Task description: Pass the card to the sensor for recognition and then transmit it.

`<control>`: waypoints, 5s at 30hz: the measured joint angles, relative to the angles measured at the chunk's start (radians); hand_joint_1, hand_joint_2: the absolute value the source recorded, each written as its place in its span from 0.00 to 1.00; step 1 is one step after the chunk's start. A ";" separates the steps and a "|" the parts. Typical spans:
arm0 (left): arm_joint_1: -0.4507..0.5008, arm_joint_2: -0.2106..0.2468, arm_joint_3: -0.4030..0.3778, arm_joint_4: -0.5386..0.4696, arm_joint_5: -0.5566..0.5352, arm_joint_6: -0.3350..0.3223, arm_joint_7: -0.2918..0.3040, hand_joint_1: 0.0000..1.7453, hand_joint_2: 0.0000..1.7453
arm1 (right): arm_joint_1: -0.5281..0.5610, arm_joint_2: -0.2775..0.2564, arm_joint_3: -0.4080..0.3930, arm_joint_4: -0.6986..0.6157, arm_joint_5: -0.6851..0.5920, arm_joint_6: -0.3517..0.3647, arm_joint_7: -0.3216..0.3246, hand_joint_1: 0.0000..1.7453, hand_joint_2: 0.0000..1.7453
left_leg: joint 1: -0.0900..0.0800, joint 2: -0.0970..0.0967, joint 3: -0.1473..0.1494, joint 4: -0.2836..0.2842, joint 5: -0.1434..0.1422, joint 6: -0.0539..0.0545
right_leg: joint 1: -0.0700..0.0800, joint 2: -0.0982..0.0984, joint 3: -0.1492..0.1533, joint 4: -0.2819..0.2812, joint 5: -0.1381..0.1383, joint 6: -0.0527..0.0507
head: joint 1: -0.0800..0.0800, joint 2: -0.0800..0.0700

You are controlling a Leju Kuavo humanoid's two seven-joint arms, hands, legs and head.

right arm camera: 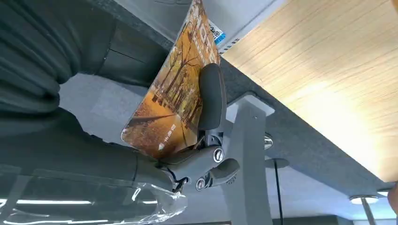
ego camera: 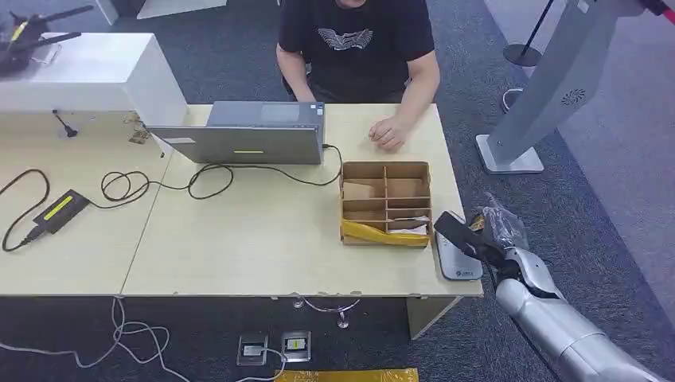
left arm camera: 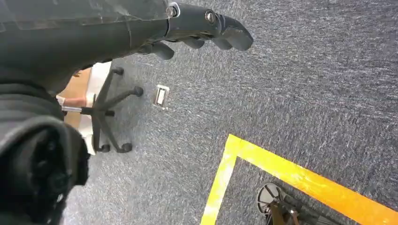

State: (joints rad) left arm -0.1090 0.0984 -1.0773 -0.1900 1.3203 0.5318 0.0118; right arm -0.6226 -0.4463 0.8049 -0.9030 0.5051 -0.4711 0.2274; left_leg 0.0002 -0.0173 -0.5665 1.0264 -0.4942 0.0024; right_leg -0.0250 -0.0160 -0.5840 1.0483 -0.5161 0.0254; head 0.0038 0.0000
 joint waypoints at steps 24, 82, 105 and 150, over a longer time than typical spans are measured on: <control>0.000 0.000 0.000 0.000 -0.003 0.021 0.002 0.00 0.00 | -0.025 0.020 0.040 0.049 -0.079 -0.005 -0.021 1.00 1.00 | 0.000 0.000 0.001 0.000 0.000 0.000 | 0.000 0.000 0.001 0.000 0.000 0.000 | 0.000 0.000; 0.000 -0.004 0.000 0.000 -0.023 -0.030 0.001 0.00 0.00 | -0.246 0.085 0.083 -0.165 0.185 0.076 0.114 1.00 1.00 | 0.001 0.001 0.001 0.000 0.000 0.000 | 0.001 0.000 0.001 0.000 0.001 -0.001 | 0.000 0.000; 0.000 -0.006 -0.001 0.000 -0.027 -0.043 0.001 0.00 0.00 | -0.179 0.076 0.069 -0.188 0.259 0.085 0.186 0.00 1.00 | 0.001 0.002 0.001 0.000 0.000 0.000 | 0.001 0.001 0.001 0.000 0.001 -0.001 | 0.000 0.000; 0.003 -0.006 0.000 0.000 0.092 -0.006 -0.002 0.00 0.00 | -0.189 -0.042 0.187 -0.448 0.053 0.212 0.367 0.00 1.00 | 0.001 0.002 0.001 0.000 0.000 0.000 | 0.001 0.001 0.001 0.000 0.001 -0.001 | 0.000 0.000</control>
State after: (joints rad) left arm -0.1057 0.0923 -1.0769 -0.1900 1.4119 0.5257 0.0095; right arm -0.8113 -0.4883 0.9915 -1.3508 0.5577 -0.2595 0.5940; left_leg 0.0013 -0.0158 -0.5652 1.0266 -0.4941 0.0023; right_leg -0.0240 -0.0152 -0.5833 1.0478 -0.5155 0.0246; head 0.0042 0.0000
